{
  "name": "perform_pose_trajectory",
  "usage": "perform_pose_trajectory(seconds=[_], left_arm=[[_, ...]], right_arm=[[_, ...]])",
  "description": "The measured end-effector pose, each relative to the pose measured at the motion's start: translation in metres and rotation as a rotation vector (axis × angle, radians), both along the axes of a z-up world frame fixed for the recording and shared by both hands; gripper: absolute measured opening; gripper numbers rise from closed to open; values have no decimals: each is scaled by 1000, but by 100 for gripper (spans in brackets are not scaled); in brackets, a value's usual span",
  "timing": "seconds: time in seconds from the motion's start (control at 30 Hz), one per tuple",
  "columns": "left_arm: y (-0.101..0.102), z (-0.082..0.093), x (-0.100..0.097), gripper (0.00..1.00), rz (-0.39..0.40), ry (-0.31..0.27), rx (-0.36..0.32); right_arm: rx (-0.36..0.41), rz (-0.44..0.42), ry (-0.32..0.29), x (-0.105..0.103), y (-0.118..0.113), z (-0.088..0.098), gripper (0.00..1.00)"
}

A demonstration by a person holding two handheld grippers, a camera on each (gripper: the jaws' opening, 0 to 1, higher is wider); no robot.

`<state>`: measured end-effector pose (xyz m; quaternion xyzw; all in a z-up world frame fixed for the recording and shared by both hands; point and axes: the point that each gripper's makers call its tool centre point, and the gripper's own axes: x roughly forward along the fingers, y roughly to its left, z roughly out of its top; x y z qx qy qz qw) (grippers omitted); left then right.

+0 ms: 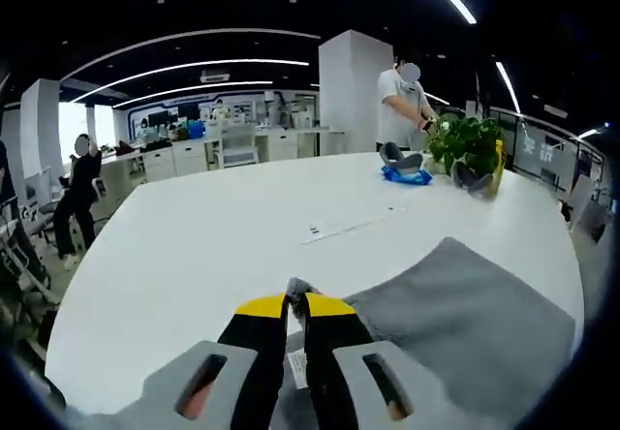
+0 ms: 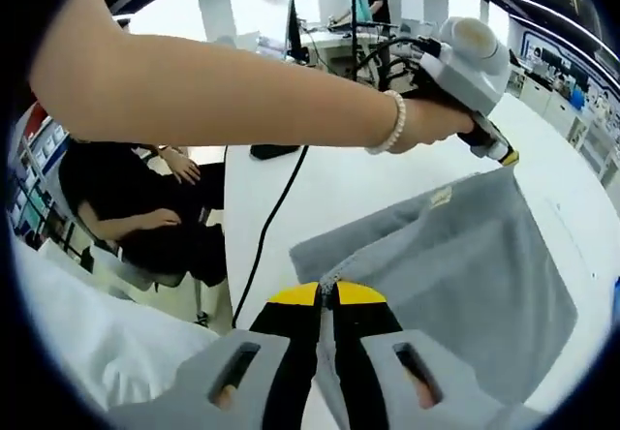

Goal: Fold the towel on the table until its edges align and the towel forms a compact rectangular stack.

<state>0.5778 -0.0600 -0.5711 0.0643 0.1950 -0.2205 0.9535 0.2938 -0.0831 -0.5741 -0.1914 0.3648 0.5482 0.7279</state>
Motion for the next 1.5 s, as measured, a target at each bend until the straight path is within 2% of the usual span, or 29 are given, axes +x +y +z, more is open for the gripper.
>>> perform_pose_trajectory(seconds=[0.17, 0.43, 0.53, 0.67, 0.8, 0.97, 1.13, 1.27, 1.4, 1.5], left_arm=[[6, -13, 1, 6, 16, 24, -5], [11, -25, 1, 7, 43, 46, -22], [12, -27, 0, 7, 55, 60, -50], [15, -28, 1, 8, 80, 78, -98], [21, -27, 1, 8, 103, 75, -107], [30, -18, -3, 8, 130, 65, -148], [32, -6, -17, 8, 142, 55, -178], [29, 4, -37, 8, 141, 38, -194], [25, 11, -64, 8, 142, 21, -202], [21, 12, -92, 8, 136, 23, -195]], right_arm=[[22, -5, 27, 5, 4, -11, 2], [50, 23, 65, -3, 20, -27, 3], [76, 21, 80, -6, 23, -29, 4], [114, 7, 77, -6, 24, -27, 8], [133, -15, 87, -3, 20, -25, 13], [150, -54, 81, 3, 11, -22, 15], [155, -96, 61, 16, -2, -16, 15], [144, -111, 14, 26, -16, -9, 15], [113, -136, -53, 40, -43, -1, 14], [99, -158, -94, 49, -63, 6, 13]])
